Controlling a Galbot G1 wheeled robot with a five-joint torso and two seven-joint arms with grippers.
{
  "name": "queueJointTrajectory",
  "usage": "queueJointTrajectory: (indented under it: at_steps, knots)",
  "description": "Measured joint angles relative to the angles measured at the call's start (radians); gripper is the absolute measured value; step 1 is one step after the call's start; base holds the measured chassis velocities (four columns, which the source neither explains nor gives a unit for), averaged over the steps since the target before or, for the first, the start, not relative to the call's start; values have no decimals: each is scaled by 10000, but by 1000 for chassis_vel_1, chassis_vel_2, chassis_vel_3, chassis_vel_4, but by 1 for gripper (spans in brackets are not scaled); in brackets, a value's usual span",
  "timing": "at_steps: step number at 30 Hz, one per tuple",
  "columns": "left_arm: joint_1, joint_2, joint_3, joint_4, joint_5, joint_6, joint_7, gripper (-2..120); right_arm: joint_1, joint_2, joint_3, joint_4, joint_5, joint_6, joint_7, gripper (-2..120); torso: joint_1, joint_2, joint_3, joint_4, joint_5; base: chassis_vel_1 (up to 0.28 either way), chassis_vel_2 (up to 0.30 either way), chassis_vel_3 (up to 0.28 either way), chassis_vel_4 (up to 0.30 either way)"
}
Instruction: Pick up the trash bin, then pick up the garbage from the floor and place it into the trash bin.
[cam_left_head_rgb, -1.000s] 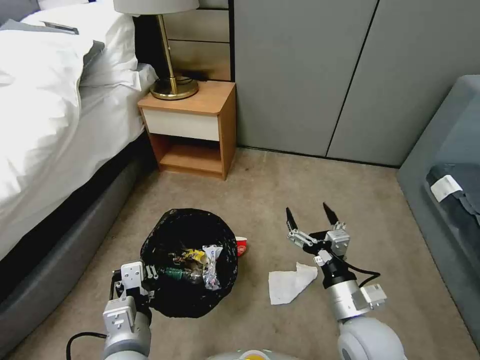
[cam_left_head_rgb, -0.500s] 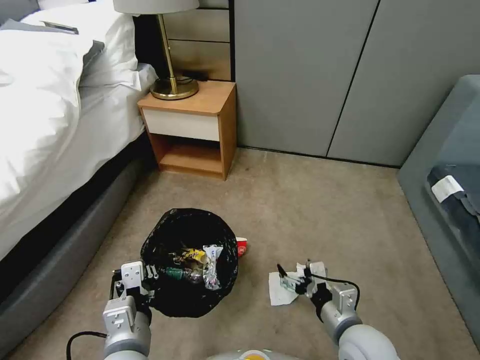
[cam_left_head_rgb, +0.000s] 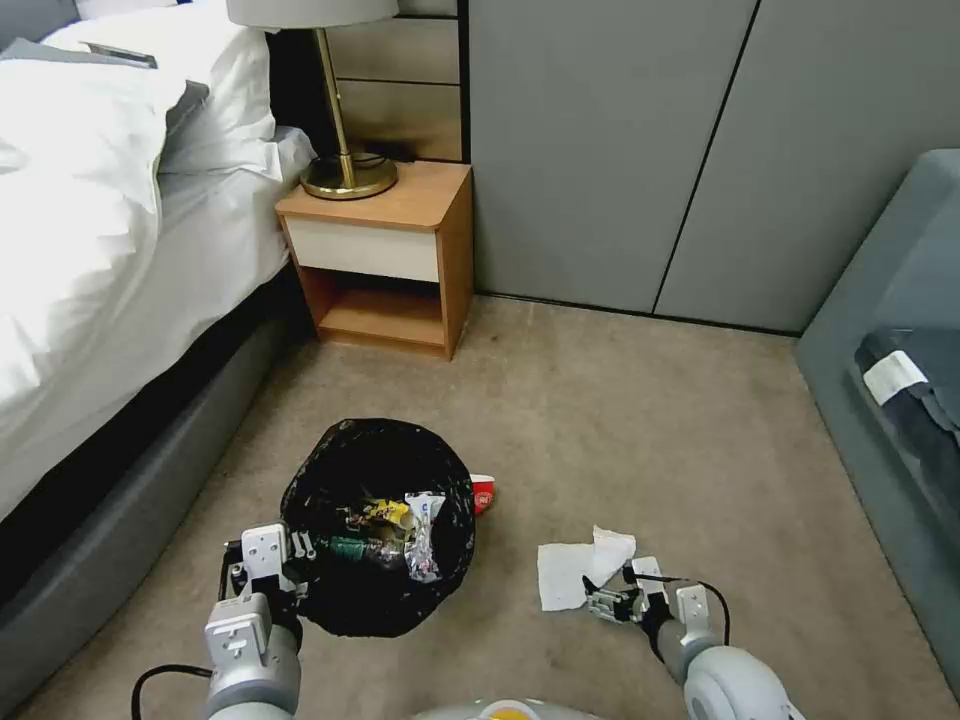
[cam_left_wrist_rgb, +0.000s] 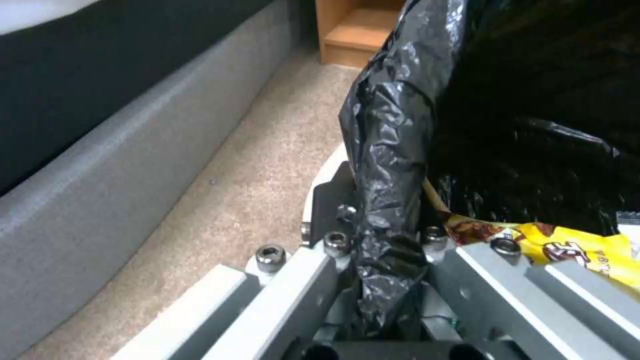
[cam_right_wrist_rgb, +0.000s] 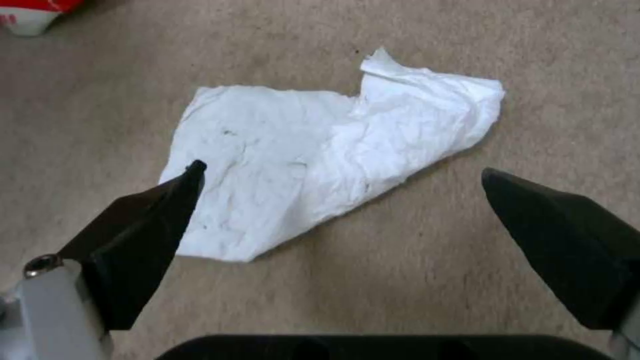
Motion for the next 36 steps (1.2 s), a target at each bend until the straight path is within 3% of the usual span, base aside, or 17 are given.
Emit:
queueJointTrajectory:
  at_steps: [11,16,19,28,29,32,34,36]
  knots:
    - [2,-17,13,34,36,-2,0,1,733,595,-41,-1328,12,432,-410,95,1,0,0,1,-2,0,0,0,0]
    - [27,-35,48,38,76,-17,0,1,939,849,-41,-2004,-20,549,-458,78,0,0,0,1,-1,0,0,0,0]
    - [79,-33,56,29,106,-44,4,1,1087,1031,22,-2586,-145,836,-555,61,0,0,0,-2,-2,0,0,0,0]
    - [194,-43,81,-49,209,-96,8,1,1327,1240,182,-3234,-252,1307,-763,34,-1,3,-2,-8,-14,0,0,0,0]
    - [224,-47,92,-77,237,-107,12,1,1379,1272,196,-3338,-302,1393,-792,26,0,3,-2,-6,-10,0,0,0,0]
    - [250,-51,93,-102,263,-119,12,1,1440,1300,207,-3419,-335,1443,-828,19,-1,2,-1,-6,-9,0,0,0,0]
    - [316,-65,98,-172,306,-139,23,1,1635,1404,229,-3666,-447,1571,-930,6,-1,2,-1,3,0,0,0,0,0]
    - [331,-68,98,-186,317,-145,27,1,1668,1429,230,-3708,-470,1595,-939,3,0,2,-1,6,3,0,0,0,0]
